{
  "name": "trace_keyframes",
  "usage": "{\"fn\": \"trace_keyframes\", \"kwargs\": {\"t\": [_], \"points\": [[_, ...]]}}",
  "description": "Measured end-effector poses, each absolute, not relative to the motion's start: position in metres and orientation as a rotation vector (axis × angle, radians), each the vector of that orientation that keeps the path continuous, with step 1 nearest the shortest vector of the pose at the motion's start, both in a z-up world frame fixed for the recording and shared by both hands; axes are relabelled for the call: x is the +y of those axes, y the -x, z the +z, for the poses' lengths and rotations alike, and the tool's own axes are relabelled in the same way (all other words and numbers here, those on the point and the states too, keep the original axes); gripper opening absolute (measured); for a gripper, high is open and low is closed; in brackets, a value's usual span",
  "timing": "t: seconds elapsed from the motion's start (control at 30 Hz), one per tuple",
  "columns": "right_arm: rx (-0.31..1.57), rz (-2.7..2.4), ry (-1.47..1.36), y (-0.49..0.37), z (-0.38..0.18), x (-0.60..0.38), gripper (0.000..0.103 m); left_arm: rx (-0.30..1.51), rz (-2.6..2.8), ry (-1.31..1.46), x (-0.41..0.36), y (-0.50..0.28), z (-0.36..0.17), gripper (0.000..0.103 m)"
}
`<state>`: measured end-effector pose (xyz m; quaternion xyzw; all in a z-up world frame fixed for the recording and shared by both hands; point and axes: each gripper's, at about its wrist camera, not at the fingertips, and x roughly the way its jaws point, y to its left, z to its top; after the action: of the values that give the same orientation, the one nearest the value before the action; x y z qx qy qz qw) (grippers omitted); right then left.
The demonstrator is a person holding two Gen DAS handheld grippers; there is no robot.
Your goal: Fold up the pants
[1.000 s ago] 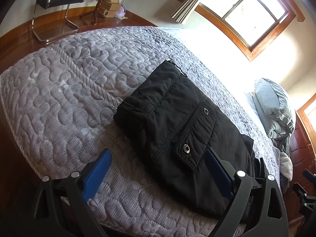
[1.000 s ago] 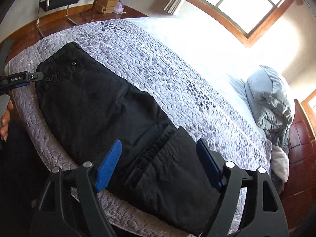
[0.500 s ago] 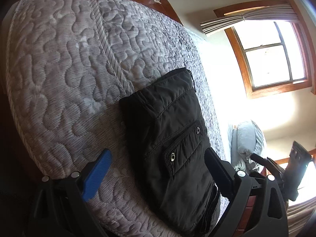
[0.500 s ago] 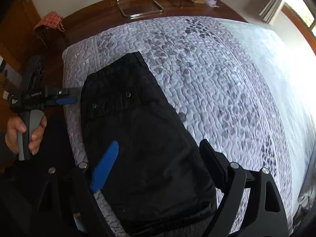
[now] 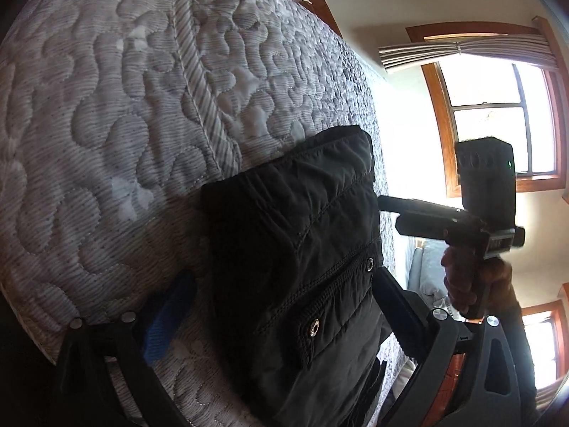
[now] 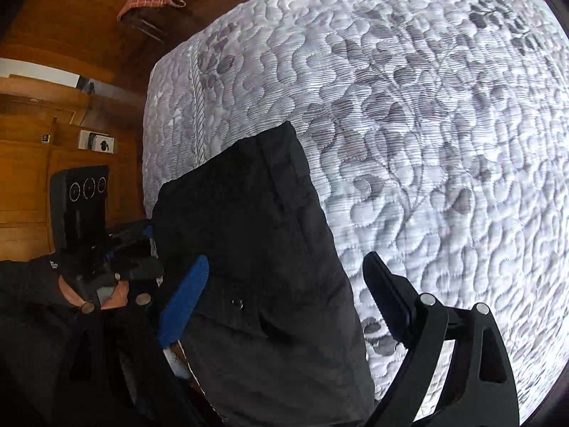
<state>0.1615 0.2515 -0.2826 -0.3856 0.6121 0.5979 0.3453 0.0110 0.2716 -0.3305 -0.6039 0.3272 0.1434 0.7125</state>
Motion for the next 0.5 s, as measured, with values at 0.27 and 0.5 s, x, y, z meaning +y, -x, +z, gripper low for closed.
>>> {"fn": "trace_keyframes", "kwargs": {"t": [0.27,0.5], "points": [[1.706,1.626,1.077,-0.147,-0.327,0.289,0.089,0.842,0.342,1.234,0.268,-0.039,-0.325,0.099],[1.787,1.646,1.075,-0.154,-0.338,0.296,0.089,0.882,0.314,1.267,0.277,-0.053,-0.329,0.099]]}}
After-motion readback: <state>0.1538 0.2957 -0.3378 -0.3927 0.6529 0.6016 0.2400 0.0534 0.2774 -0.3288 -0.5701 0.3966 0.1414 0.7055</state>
